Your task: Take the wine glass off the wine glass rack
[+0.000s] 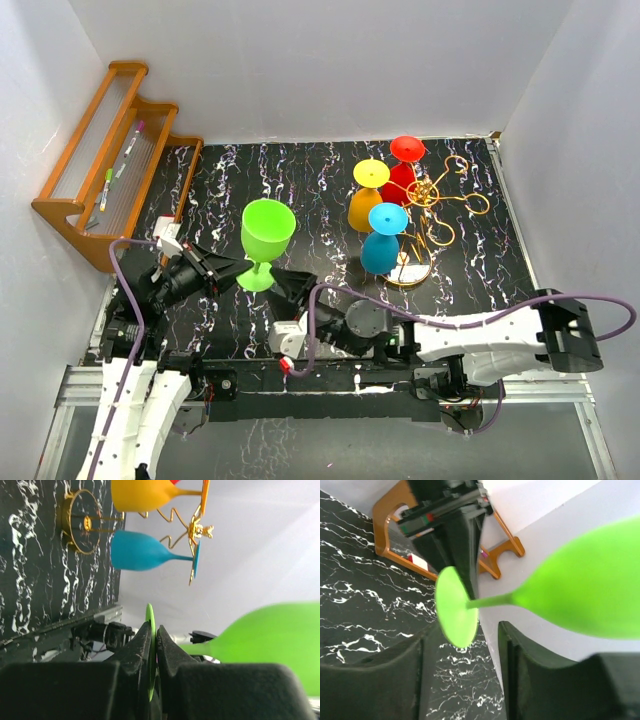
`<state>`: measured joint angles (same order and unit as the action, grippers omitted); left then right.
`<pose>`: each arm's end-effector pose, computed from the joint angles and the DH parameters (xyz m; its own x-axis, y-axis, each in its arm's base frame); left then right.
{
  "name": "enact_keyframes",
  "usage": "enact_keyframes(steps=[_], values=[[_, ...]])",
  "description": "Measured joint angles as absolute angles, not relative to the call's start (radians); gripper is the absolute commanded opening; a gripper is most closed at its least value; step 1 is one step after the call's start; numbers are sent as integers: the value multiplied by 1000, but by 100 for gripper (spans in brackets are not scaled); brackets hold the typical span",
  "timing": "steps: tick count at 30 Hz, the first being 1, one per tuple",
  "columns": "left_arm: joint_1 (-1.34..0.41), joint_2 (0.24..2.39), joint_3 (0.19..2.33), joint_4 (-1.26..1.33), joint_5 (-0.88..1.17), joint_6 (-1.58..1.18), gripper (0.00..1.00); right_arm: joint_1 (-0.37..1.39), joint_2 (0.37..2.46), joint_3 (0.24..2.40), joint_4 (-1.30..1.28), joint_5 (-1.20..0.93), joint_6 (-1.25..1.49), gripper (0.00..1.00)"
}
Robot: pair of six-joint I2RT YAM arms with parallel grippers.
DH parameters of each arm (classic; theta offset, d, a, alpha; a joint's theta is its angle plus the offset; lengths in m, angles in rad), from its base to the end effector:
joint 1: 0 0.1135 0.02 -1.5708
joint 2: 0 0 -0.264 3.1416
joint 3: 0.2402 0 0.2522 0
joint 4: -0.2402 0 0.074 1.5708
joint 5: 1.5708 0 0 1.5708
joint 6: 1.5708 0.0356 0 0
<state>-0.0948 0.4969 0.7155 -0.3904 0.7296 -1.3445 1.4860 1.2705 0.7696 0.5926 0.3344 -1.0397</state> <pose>0.1103 -0.0343 0.3339 -0.7441 -0.6590 -0.1100 -0.0033 0.1683 -0.9857 0.0364 0.2907 0.3105 0.7916 -0.3036 -0.5303 -0.4560 0.2841 -0.8434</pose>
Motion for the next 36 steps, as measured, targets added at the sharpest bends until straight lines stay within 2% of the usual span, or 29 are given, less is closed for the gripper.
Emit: enact_keyframes(steps=[3,9,15,20,24,28,30,32,36], values=[[-95,454,636,-321,693,-1375,0,1491,1213,770,525,387,-976,61],[-94,398,479,-219,585,-1407,0,1493,1118,859,279,528,-761,60],[-94,376,339,-46,513,-1443,0,1492,1129,1083,-22,683,-553,58],[-94,374,219,125,480,-1475,0,1441,1214,1367,-303,685,-369,57],[-94,382,150,262,471,-1480,0,1265,1340,1716,-527,490,-249,57],[-94,413,134,356,476,-1460,0,1024,1540,2122,-696,212,-125,69],[-94,424,134,387,480,-1445,0,942,1629,2265,-776,38,-67,66],[-94,430,134,410,484,-1428,0,899,1691,2338,-831,-106,-23,60],[-94,435,140,404,487,-1385,0,863,1731,2276,-909,-282,46,57]])
